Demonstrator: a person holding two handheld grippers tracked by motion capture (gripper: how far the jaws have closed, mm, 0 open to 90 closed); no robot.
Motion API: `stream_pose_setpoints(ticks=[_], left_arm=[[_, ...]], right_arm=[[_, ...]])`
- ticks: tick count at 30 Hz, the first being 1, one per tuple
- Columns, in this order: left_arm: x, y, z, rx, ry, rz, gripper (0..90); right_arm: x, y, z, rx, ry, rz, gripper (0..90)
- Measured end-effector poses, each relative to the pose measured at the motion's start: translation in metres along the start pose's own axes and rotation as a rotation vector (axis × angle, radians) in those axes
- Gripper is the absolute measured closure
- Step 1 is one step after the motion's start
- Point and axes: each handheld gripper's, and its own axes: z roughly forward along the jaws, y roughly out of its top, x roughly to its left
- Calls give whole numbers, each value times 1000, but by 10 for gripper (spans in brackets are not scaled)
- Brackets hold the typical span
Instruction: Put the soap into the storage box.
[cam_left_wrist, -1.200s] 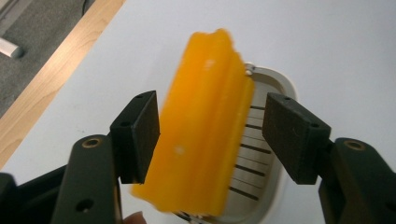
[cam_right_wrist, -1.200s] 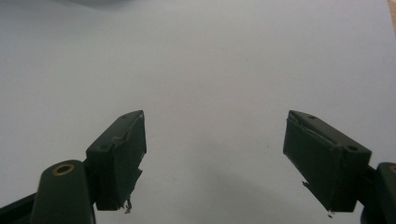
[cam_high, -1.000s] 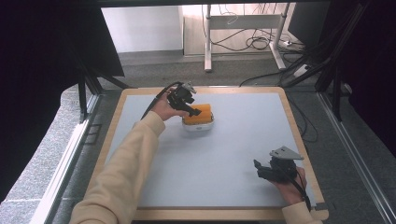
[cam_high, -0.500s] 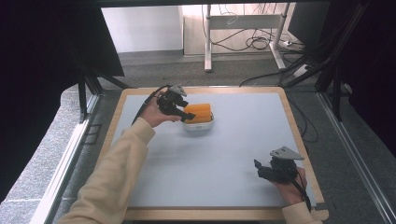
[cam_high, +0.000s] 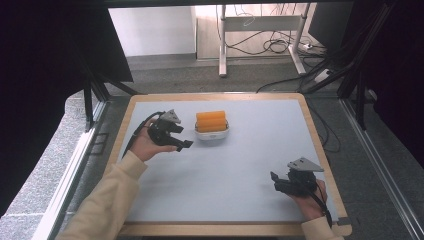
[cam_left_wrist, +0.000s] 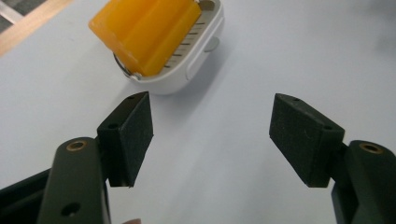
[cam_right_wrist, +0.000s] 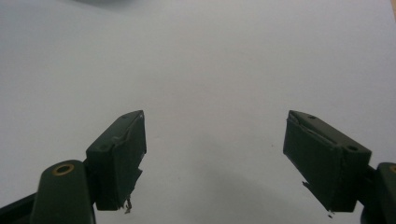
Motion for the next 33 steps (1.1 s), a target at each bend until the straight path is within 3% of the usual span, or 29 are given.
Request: stream_pose_setpoints(ticks=[6,11,17,25,33], left_arm=[[-14,-28,-13,3,28,-21,292],[-26,-53,-22,17,91,-23,276],[-37,-73,-30,-3,77,-48,270],[-33,-80,-32,-16,72,-85,268],[-31,-84,-32,-8,78,-93,266]], right_arm=[[2,0,0,2,4,1,216],[3,0,-1,3,9,4,216],[3,0,0,8,6,5,216],[2,0,1,11,3,-3,216],[0,-1,0,1,6,2,216]])
